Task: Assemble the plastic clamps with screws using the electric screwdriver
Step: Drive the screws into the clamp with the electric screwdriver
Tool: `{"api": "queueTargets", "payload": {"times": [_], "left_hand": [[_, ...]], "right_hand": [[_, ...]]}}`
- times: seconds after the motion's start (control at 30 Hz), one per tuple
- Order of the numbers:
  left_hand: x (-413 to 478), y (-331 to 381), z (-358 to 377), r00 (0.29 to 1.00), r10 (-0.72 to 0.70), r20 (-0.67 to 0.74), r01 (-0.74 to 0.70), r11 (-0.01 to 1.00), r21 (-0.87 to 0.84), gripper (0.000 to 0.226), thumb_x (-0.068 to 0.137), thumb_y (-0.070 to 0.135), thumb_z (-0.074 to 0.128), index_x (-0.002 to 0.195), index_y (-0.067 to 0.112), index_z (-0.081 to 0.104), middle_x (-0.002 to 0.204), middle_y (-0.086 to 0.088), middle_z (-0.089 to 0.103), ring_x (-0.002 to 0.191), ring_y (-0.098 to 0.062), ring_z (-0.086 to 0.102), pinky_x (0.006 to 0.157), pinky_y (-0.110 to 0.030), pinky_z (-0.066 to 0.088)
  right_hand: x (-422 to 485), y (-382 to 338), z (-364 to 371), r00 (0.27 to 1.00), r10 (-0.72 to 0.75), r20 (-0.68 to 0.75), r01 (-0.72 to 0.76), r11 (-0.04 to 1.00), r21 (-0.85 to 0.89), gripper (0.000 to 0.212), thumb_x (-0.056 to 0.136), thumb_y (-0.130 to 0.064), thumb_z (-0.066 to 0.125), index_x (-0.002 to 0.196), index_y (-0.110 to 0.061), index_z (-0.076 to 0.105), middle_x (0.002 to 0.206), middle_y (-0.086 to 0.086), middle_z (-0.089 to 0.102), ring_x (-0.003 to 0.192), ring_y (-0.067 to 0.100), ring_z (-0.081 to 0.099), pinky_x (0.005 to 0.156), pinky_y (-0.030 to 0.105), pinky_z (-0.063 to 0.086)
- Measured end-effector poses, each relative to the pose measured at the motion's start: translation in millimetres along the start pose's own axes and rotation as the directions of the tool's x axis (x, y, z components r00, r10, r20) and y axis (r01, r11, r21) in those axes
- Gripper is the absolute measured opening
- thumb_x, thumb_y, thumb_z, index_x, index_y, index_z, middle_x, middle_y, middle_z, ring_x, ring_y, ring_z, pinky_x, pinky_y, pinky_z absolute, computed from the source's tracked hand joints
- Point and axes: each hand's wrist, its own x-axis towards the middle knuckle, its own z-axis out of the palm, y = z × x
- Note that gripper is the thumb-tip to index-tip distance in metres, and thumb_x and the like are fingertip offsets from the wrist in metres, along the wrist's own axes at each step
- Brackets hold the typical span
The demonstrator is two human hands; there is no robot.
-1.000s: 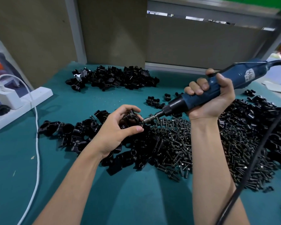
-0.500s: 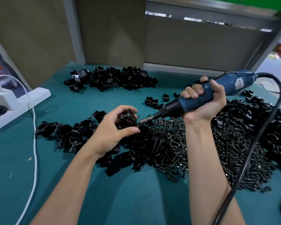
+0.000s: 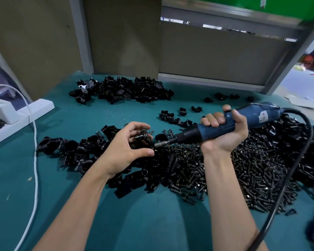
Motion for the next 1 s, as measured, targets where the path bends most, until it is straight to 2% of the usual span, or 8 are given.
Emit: {"api": "queueTargets", "payload": {"times": [0.1,0.17,0.33,0.53,0.63,0.73,0.87,1.0], "left_hand": [[0,-2,-1,0.999,-0.027,-0.019,0.026,0.998,-0.063,0.058,0.065,0.001,0.086,0.113,0.025,0.063,0.105,0.006,0.075,0.103,-0.014,0.07,0.091,-0.037,0.056],[0,-2,0,1.0,-0.022,-0.014,0.021,0.995,-0.097,0.056,0.06,0.008,0.086,0.11,0.023,0.066,0.104,0.002,0.075,0.102,-0.019,0.071,0.086,-0.034,0.059],[0,-1,0,0.998,-0.057,-0.006,0.054,0.977,-0.205,0.056,0.055,0.012,0.086,0.106,0.023,0.069,0.104,0.0,0.073,0.105,-0.027,0.07,0.092,-0.048,0.055],[-1,1,0,0.998,-0.059,0.018,0.062,0.986,-0.154,0.052,0.057,0.014,0.086,0.104,0.029,0.069,0.101,0.005,0.073,0.105,-0.022,0.07,0.092,-0.044,0.056],[-3,4,1,0.999,-0.049,0.007,0.05,0.992,-0.114,0.053,0.056,0.018,0.085,0.105,0.028,0.067,0.101,0.008,0.074,0.102,-0.016,0.07,0.097,-0.045,0.054],[-3,5,1,0.999,-0.05,0.003,0.05,0.991,-0.121,0.053,0.057,0.015,0.085,0.106,0.025,0.066,0.101,0.007,0.074,0.103,-0.017,0.07,0.098,-0.046,0.053],[-4,6,2,0.999,-0.042,0.012,0.043,0.997,-0.059,0.052,0.065,0.006,0.085,0.109,0.025,0.064,0.1,0.01,0.074,0.1,-0.009,0.069,0.097,-0.039,0.055],[-5,8,2,0.998,-0.053,0.014,0.054,0.996,-0.075,0.054,0.061,0.01,0.085,0.109,0.023,0.064,0.099,0.01,0.074,0.1,-0.011,0.07,0.096,-0.041,0.055]], "right_hand": [[-3,-1,0,1.0,-0.012,0.002,0.012,1.0,-0.005,0.044,0.044,-0.027,0.084,0.075,-0.015,0.055,0.052,-0.007,0.044,0.043,0.009,0.039,0.048,0.021,0.038],[-4,-1,2,1.0,-0.022,0.004,0.022,1.0,-0.012,0.043,0.045,-0.027,0.083,0.075,-0.015,0.054,0.053,-0.007,0.044,0.043,0.009,0.039,0.048,0.021,0.038],[2,-1,9,1.0,-0.024,-0.009,0.024,0.999,-0.034,0.027,0.055,-0.026,0.071,0.074,-0.015,0.055,0.052,-0.007,0.043,0.042,0.009,0.039,0.047,0.02,0.037],[-1,-1,6,0.995,-0.039,-0.087,0.036,0.999,-0.041,0.01,0.073,-0.026,0.049,0.074,-0.016,0.049,0.05,-0.008,0.041,0.042,0.008,0.037,0.046,0.02,0.034],[-3,-1,7,0.993,-0.044,-0.11,0.041,0.999,-0.03,0.01,0.073,-0.026,0.049,0.074,-0.016,0.047,0.049,-0.008,0.041,0.041,0.008,0.036,0.046,0.02,0.034],[-4,-1,7,0.992,-0.049,-0.12,0.047,0.999,-0.027,0.011,0.072,-0.026,0.049,0.073,-0.016,0.047,0.049,-0.008,0.041,0.041,0.008,0.037,0.046,0.02,0.035],[-6,-1,6,0.989,-0.047,-0.139,0.043,0.998,-0.034,0.011,0.071,-0.026,0.05,0.073,-0.016,0.047,0.05,-0.007,0.041,0.041,0.008,0.036,0.046,0.019,0.035],[-8,-1,5,0.988,-0.051,-0.143,0.047,0.998,-0.032,0.011,0.072,-0.026,0.05,0.072,-0.016,0.047,0.05,-0.007,0.041,0.041,0.008,0.037,0.046,0.02,0.035]]}}
